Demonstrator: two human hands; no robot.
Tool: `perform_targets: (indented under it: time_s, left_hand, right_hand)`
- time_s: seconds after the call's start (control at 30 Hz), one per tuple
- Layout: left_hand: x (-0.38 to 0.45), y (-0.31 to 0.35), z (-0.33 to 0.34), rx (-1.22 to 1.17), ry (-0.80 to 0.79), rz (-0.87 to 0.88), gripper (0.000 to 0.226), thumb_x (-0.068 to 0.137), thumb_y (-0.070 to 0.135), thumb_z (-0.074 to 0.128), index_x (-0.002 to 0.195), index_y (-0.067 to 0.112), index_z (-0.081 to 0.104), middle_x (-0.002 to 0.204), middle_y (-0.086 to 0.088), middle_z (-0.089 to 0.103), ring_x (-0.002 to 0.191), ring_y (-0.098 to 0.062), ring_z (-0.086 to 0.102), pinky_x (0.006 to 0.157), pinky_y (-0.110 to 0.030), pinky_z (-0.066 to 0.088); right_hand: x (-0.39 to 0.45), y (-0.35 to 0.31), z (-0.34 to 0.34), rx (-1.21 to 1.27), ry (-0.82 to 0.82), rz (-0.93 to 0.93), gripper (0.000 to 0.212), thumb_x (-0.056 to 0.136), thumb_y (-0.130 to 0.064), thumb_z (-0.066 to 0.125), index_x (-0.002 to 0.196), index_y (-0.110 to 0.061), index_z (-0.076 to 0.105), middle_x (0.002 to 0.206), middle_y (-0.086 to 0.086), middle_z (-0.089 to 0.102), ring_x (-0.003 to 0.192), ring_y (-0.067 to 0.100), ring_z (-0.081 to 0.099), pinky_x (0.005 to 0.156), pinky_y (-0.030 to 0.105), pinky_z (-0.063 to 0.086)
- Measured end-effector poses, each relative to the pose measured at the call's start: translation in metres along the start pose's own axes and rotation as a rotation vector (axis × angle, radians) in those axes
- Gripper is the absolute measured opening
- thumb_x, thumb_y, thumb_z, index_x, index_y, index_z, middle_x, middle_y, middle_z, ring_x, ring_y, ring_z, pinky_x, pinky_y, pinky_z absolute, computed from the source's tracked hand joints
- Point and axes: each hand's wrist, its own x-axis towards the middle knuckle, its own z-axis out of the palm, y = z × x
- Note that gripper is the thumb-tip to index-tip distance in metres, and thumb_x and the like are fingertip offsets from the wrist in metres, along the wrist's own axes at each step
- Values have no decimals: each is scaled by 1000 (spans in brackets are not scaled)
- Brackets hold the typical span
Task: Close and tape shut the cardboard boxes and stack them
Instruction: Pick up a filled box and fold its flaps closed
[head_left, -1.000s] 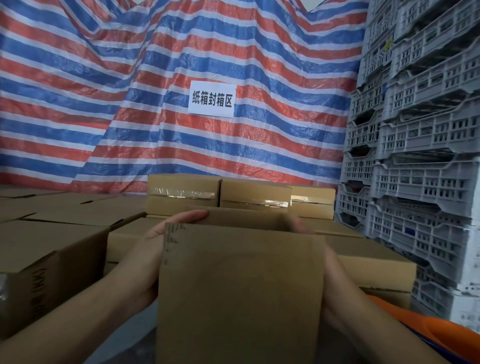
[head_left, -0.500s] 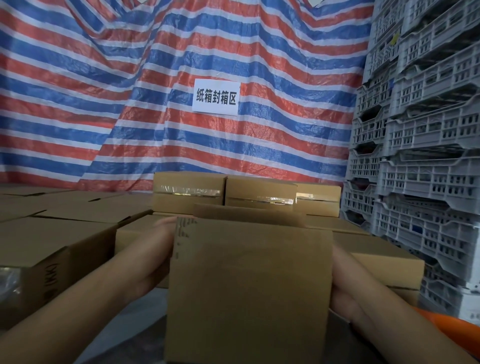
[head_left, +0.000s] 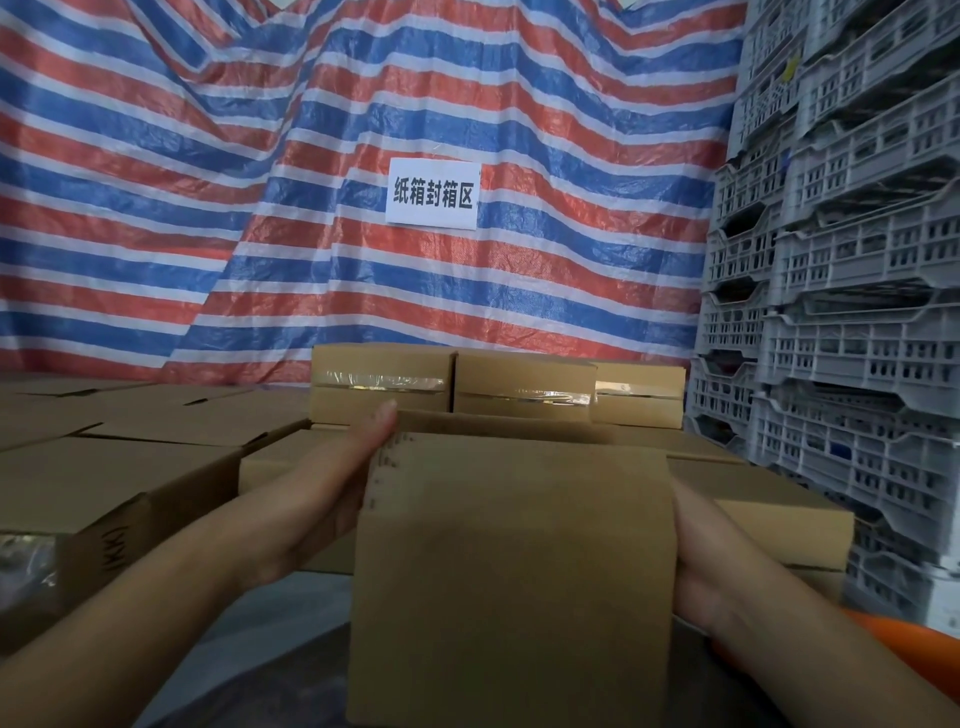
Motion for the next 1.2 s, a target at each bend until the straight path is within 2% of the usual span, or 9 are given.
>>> perform_targets:
  time_s: [0.2, 0.3, 0.43, 0.53, 0.7, 0.83, 0.97, 1.1, 1.2]
  left_hand:
    - [6, -7, -11, 199, 16, -2, 33, 77, 38, 58, 93, 18, 78, 98, -9, 74, 86, -17, 71, 68, -19, 56]
    - [8, -8, -12, 215, 24, 6, 28, 77, 31, 59, 92, 20, 79, 97, -9, 75, 85, -14, 71, 66, -19, 56]
    - [10, -11, -13, 196, 41, 10, 23, 76, 25, 60, 88, 20, 79, 93, -8, 75, 79, -12, 72, 62, -18, 55]
    - [9, -11, -14, 200, 45, 1, 21, 77, 25, 62, 88, 18, 78, 93, -8, 75, 76, -13, 71, 60, -19, 54]
    - [8, -11, -16, 292, 87, 96, 7, 74, 26, 67, 78, 22, 69, 83, -3, 68, 73, -14, 63, 66, -28, 51]
    - [10, -11, -14, 256, 195, 230, 36, 66, 21, 72, 99, 17, 58, 93, 7, 71, 84, -8, 69, 68, -19, 55]
    - [8, -13, -14, 355, 142, 271, 58, 75, 62, 62, 130, 46, 49, 123, 26, 62, 112, 4, 59, 84, -19, 53]
    - [9, -11, -14, 338, 186, 241, 47, 79, 81, 40, 108, 53, 66, 118, 21, 67, 113, 1, 60, 103, -36, 39]
    - [7, -9, -11, 453, 193, 284, 41, 83, 74, 42, 95, 49, 71, 105, 18, 72, 101, 5, 63, 91, -22, 42]
  right_hand:
    - [10, -3, -9, 10, -34, 98, 23, 79, -27, 66, 97, -16, 76, 78, 10, 75, 64, 20, 73, 51, 29, 56]
    - [11, -7, -11, 80, -20, 181, 35, 95, -40, 55, 103, -11, 73, 83, 13, 75, 66, 22, 73, 55, 31, 56]
    - [14, -20, -13, -18, -141, 31, 55, 87, -51, 56, 121, -11, 71, 113, 13, 74, 96, 23, 72, 80, 35, 53]
    - [13, -24, -17, -150, -130, -88, 56, 67, -35, 73, 119, -17, 68, 113, 8, 74, 94, 18, 73, 74, 28, 58]
    - [10, -24, -19, -348, -171, -76, 59, 66, -15, 76, 122, -32, 64, 114, 0, 74, 104, 22, 71, 86, 37, 58]
    - [11, -25, -19, -421, -154, -111, 53, 67, -20, 76, 117, -35, 66, 113, -2, 74, 103, 20, 71, 90, 40, 56]
    - [10, -24, -19, -429, -158, -108, 53, 67, -20, 75, 118, -33, 65, 111, -3, 75, 102, 18, 71, 89, 39, 56]
    - [9, -22, -18, -371, -146, -102, 41, 69, -18, 74, 110, -23, 70, 103, 0, 76, 89, 14, 73, 70, 26, 57]
    - [10, -20, -17, -358, -133, -98, 22, 66, -22, 74, 88, -20, 78, 100, 3, 77, 80, 11, 71, 64, 22, 57]
